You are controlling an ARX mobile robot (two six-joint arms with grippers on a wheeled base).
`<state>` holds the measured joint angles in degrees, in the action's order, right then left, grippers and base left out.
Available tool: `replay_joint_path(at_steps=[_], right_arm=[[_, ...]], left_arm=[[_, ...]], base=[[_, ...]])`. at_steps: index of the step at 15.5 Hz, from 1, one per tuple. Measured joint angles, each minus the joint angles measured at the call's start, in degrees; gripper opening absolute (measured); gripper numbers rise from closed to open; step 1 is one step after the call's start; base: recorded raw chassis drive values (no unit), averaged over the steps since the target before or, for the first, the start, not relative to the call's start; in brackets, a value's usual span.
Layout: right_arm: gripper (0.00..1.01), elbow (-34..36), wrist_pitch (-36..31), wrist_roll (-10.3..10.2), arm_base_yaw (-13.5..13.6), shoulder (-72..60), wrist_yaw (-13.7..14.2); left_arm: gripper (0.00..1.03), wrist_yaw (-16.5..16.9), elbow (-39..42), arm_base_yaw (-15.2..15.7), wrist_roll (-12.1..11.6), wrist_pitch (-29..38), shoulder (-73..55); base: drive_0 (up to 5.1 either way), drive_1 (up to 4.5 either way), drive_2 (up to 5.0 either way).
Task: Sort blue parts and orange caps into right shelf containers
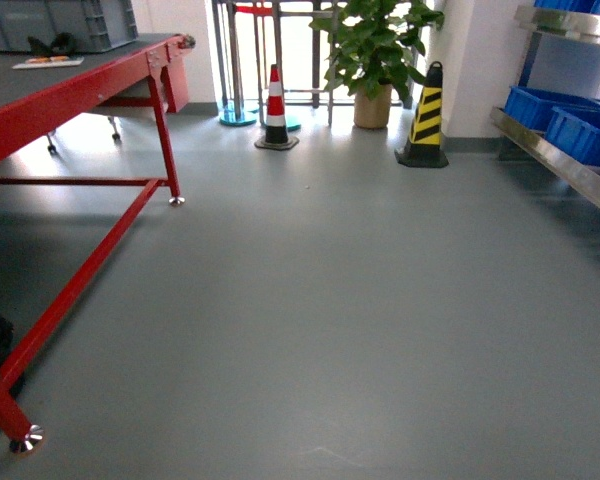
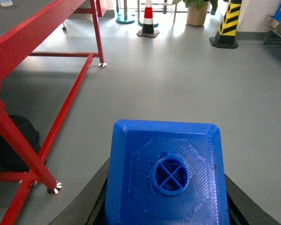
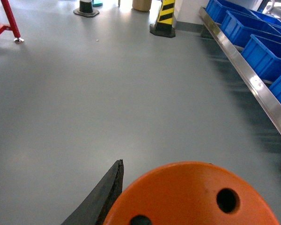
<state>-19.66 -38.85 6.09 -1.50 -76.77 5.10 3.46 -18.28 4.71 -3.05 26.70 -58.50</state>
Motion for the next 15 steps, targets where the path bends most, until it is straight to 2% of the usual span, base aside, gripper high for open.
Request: replay_joint_path(at_steps=[15], right_arm=[[0.43, -0.07, 0.11, 0.0, -0.02, 0.0, 0.02]], left_arm=[[0.44, 0.0, 0.0, 0.0, -0.02, -0.09, -0.26]], base=[[-1.7, -1.74, -1.7]])
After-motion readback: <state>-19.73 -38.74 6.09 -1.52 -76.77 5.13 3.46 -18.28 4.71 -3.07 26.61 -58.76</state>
